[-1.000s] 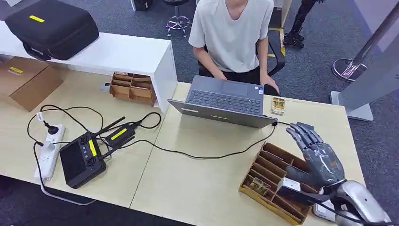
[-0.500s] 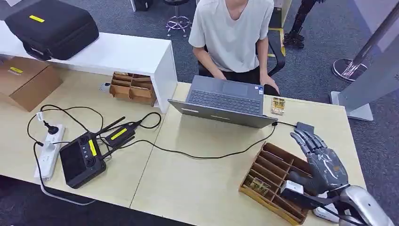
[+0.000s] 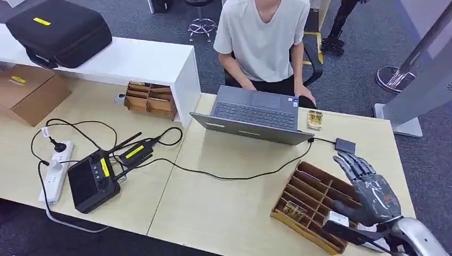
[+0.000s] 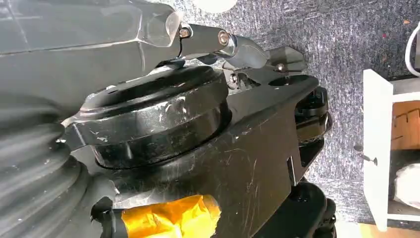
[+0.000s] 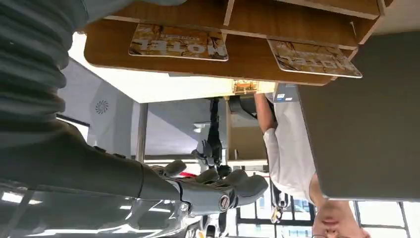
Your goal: Pass the card to the sensor for recognition and then transmit it.
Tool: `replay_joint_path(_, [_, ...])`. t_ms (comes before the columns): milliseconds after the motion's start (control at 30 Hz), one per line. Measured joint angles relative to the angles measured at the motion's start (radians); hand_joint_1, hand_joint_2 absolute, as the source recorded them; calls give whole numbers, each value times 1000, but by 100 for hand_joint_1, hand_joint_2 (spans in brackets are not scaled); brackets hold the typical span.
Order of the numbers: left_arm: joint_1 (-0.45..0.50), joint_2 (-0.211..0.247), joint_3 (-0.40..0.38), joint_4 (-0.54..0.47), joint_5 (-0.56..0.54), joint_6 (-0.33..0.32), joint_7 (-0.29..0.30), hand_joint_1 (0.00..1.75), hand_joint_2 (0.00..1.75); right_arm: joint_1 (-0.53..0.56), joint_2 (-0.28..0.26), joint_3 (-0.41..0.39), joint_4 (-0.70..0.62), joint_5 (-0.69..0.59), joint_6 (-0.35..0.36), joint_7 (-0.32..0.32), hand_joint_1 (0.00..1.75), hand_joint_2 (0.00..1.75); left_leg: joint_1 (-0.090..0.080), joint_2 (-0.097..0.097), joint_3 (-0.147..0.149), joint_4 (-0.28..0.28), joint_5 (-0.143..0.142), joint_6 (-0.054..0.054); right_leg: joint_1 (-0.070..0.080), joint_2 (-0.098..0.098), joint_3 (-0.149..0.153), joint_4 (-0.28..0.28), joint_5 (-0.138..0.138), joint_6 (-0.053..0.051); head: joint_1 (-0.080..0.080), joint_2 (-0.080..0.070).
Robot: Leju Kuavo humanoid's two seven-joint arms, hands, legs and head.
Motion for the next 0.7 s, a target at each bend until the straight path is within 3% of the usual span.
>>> replay_joint_path(700, [0,0,0,0,8,1,-2,0,175,72,-16,-44,-34,-5,-6,-4,0,175,0,0,0,0,0,0,0,0,0,0,0,0,0,0])
